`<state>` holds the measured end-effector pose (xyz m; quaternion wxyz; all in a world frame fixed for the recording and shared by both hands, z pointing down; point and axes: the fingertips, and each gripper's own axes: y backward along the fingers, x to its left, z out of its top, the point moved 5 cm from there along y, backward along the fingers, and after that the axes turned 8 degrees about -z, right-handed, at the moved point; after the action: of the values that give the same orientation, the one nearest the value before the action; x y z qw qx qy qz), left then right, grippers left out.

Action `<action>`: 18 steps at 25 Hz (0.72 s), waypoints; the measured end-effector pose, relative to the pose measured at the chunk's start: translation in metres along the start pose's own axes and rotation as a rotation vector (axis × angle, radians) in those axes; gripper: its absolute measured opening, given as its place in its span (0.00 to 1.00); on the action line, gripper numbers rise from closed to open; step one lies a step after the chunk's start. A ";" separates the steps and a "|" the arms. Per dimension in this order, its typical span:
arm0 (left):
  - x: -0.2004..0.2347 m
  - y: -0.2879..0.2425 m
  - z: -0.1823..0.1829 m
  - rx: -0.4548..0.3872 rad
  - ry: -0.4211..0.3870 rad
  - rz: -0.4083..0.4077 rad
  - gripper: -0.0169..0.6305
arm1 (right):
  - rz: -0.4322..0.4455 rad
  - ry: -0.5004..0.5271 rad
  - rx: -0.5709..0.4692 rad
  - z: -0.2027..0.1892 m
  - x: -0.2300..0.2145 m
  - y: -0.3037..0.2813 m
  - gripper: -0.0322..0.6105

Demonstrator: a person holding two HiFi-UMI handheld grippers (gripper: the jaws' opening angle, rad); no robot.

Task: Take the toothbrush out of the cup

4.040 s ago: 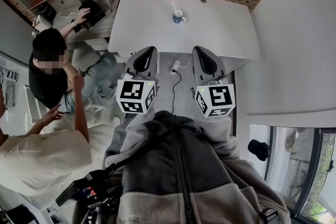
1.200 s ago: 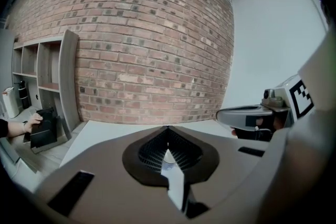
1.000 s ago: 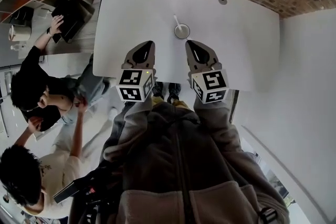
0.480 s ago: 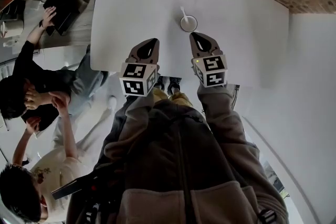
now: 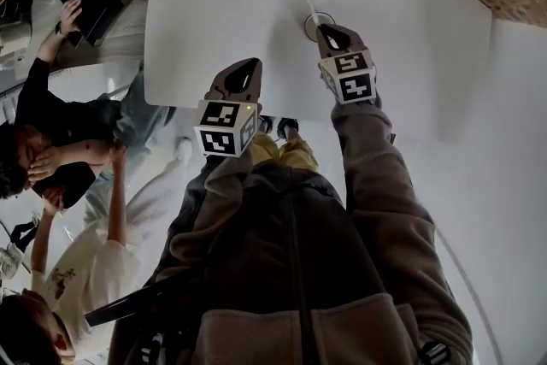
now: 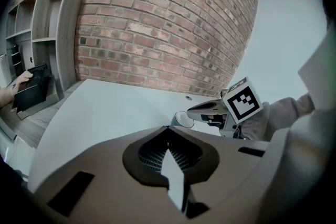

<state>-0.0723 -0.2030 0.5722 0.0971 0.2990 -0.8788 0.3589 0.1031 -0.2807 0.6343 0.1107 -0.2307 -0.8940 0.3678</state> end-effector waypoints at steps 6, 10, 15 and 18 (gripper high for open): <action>0.006 -0.002 -0.006 0.019 0.022 0.003 0.03 | 0.014 0.048 0.083 -0.004 0.002 -0.025 0.12; 0.010 0.001 -0.008 0.021 0.030 0.011 0.03 | -0.013 0.080 0.117 -0.005 -0.002 -0.034 0.12; 0.018 0.005 -0.012 0.023 0.033 0.025 0.03 | -0.023 0.120 0.131 -0.004 0.002 -0.045 0.12; 0.019 0.009 -0.010 0.020 0.031 0.030 0.03 | -0.028 0.137 0.136 -0.007 0.000 -0.046 0.12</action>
<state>-0.0928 -0.1995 0.5820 0.1025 0.2812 -0.8779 0.3739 0.0902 -0.3048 0.6723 0.1922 -0.2348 -0.8604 0.4095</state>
